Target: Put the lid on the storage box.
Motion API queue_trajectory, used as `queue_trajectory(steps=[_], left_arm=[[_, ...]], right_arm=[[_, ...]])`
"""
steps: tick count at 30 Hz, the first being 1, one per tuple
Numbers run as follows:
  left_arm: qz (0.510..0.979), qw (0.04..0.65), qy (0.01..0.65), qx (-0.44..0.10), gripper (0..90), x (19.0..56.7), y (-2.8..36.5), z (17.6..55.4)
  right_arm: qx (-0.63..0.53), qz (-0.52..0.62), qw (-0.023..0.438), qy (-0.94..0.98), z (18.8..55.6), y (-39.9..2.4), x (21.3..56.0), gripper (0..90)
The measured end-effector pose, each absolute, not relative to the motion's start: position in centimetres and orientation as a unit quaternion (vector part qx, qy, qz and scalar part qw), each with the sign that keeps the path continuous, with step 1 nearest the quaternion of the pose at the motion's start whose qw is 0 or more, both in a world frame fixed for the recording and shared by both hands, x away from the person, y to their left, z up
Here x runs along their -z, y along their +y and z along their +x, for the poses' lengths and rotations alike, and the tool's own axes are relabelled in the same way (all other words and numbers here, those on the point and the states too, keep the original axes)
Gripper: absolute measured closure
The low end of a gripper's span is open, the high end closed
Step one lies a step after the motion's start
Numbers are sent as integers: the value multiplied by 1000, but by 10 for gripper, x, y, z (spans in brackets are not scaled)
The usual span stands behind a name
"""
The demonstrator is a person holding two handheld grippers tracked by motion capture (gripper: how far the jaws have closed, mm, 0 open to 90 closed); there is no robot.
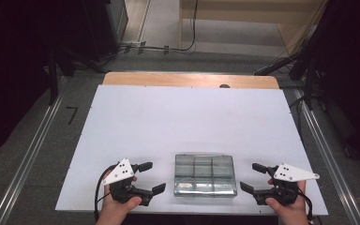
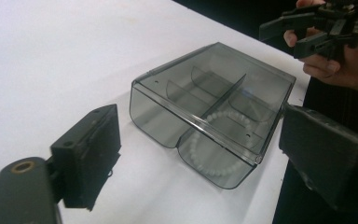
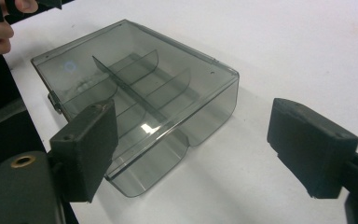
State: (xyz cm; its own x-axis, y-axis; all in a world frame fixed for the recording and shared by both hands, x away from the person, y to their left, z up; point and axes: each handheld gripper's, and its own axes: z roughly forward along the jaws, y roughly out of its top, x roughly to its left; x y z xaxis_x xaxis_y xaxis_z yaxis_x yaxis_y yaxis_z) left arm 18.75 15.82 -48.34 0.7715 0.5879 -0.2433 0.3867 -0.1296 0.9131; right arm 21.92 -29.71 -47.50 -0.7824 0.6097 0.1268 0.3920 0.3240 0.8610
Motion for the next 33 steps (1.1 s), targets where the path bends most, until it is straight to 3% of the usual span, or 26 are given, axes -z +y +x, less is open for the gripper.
queue_trajectory(steps=[11,33], left_arm=[[731,592,324,-101,21,480,178,188],[702,596,360,-150,3,487,235,197]], right_arm=[[-504,326,123,791,223,-313,471,80],[-523,365,141,757,240,-359,475,6]])
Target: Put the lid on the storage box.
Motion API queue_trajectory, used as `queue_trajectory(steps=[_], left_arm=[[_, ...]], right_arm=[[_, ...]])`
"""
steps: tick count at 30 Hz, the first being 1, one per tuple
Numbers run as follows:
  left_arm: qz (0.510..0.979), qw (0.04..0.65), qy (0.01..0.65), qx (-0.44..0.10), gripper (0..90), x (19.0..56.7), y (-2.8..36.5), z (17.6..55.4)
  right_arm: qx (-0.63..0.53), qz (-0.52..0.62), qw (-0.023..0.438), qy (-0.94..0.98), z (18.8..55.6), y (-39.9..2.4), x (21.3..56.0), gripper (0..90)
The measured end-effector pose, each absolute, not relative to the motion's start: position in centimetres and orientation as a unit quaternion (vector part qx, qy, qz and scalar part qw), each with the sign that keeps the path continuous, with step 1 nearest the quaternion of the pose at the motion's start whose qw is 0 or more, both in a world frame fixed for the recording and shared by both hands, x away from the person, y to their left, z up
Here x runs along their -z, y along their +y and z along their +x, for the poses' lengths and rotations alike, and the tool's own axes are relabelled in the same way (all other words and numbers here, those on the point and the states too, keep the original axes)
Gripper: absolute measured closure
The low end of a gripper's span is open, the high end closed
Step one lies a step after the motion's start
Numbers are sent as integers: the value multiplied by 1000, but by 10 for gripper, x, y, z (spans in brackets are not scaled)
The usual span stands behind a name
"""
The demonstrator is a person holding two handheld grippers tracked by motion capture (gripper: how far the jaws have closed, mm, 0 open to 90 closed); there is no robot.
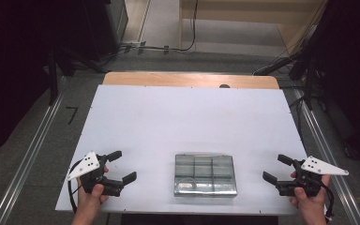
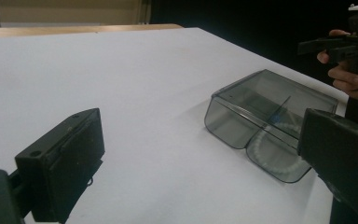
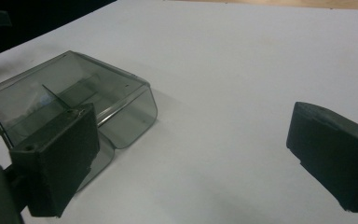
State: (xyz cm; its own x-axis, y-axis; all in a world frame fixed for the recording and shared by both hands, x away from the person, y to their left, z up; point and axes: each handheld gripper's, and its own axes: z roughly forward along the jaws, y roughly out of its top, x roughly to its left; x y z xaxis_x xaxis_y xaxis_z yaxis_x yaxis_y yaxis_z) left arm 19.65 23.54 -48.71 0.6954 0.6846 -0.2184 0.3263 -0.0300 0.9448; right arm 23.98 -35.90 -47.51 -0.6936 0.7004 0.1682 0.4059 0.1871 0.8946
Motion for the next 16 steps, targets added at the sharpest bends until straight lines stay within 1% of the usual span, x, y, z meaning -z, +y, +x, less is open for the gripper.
queue_trajectory(steps=[6,11,16], left_arm=[[700,587,371,-167,3,493,249,200],[689,596,376,-169,3,497,262,202],[686,602,373,-169,0,497,265,201]], right_arm=[[-531,379,147,744,246,-373,481,2],[-545,384,151,730,249,-384,485,0],[-550,386,151,725,251,-389,489,0]])
